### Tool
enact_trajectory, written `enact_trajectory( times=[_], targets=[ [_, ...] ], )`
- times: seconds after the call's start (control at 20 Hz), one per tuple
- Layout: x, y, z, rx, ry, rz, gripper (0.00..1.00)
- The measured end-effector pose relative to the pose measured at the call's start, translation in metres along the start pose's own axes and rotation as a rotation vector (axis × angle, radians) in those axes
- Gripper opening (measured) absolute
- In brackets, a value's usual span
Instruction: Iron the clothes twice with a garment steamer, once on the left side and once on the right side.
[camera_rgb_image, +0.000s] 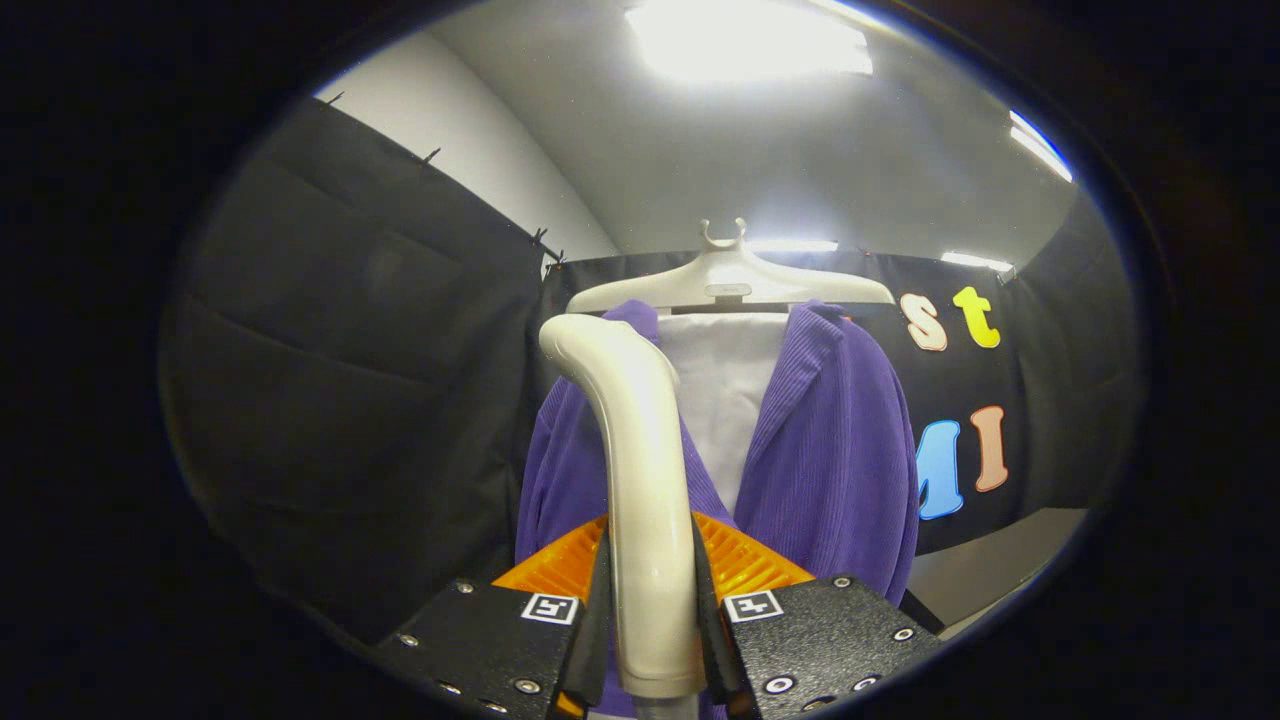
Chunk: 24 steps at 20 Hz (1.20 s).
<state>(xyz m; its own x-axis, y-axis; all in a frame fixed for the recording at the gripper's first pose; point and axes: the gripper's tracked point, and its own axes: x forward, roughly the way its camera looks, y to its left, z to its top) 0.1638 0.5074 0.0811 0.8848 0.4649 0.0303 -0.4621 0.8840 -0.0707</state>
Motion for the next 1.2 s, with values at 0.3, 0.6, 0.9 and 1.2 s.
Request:
enact_trajectory(
  times=[0.3, 0.6, 0.9, 1.2],
  targets=[
    [-0.007, 0.006, -0.053, -0.030, 0.067, 0.002, 0.38],
    [-0.020, 0.012, -0.083, -0.016, 0.099, 0.009, 0.39],
    [-0.041, 0.014, -0.111, 0.023, 0.137, 0.013, 0.38],
    [-0.061, 0.011, -0.163, 0.040, 0.238, 0.011, 0.39]
  ],
)
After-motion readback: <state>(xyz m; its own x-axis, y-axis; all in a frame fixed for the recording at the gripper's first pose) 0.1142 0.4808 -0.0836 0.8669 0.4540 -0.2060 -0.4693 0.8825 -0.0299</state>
